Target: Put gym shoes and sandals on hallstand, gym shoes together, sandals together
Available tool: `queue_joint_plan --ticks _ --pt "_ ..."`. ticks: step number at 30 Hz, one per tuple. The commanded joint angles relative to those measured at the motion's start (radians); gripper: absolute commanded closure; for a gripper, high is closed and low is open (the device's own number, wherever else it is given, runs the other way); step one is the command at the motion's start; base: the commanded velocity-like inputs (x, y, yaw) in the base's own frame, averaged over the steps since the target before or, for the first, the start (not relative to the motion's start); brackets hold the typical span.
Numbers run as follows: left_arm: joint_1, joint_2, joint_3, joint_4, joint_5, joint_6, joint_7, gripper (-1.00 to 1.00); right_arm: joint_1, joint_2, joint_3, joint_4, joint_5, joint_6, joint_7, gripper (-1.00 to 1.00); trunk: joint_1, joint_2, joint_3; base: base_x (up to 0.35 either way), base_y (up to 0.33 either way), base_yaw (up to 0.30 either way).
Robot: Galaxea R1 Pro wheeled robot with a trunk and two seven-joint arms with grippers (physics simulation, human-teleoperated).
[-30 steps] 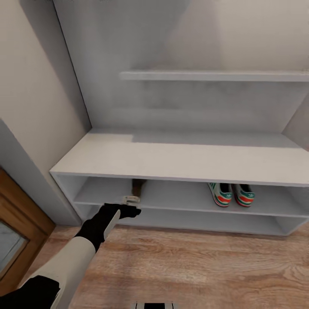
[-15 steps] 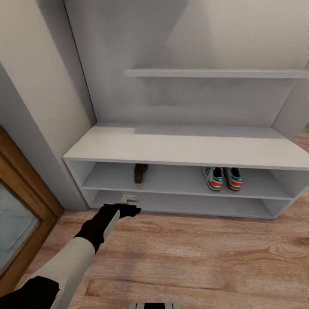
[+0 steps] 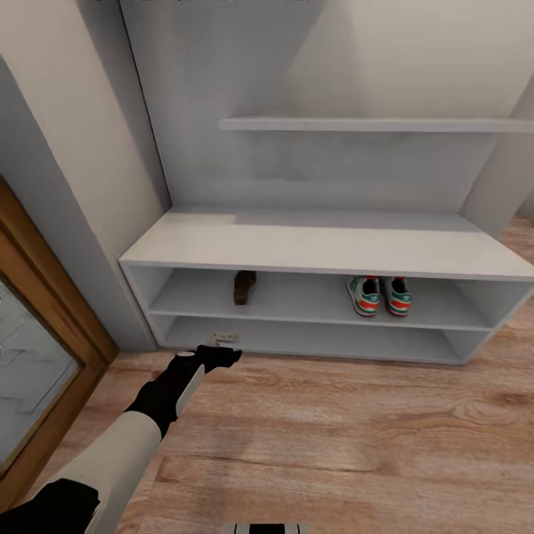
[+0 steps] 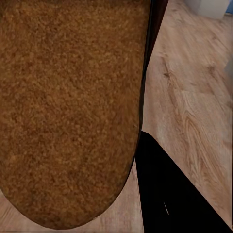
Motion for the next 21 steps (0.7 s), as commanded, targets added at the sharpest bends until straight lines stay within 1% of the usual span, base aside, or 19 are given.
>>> queue_joint_plan --ticks 1,6,9,17,21 --pt "0.000 0.001 -0.002 0.000 0.011 0.001 0.002 -1.00 -0.001 0.000 0.000 -0.001 0.001 0.005 -0.002 1.00 -0.001 0.000 -0.001 -0.229 0.000 0.000" --pt "0.003 0.001 -0.002 0.025 0.012 -0.068 0.001 -1.00 -0.001 0.000 0.001 -0.001 0.001 0.006 -0.002 1.00 -0.001 0.000 -0.001 -0.304 0.000 0.000" --pt "0.003 -0.001 -0.003 0.040 0.011 -0.087 0.000 -1.00 -0.001 0.000 0.002 -0.001 0.002 0.007 -0.002 1.00 -0.001 0.000 -0.001 -0.333 0.000 0.000" --pt "0.003 0.000 -0.002 0.046 0.013 -0.092 0.000 -1.00 -0.001 0.000 0.003 -0.001 0.002 0.007 -0.002 1.00 -0.001 0.000 -0.001 -0.334 0.000 0.000" --pt "0.003 0.002 -0.002 0.046 0.013 -0.092 0.000 -1.00 -0.001 0.000 0.003 -0.001 0.002 0.007 -0.002 1.00 -0.001 0.000 -0.001 -0.250 0.000 0.000"
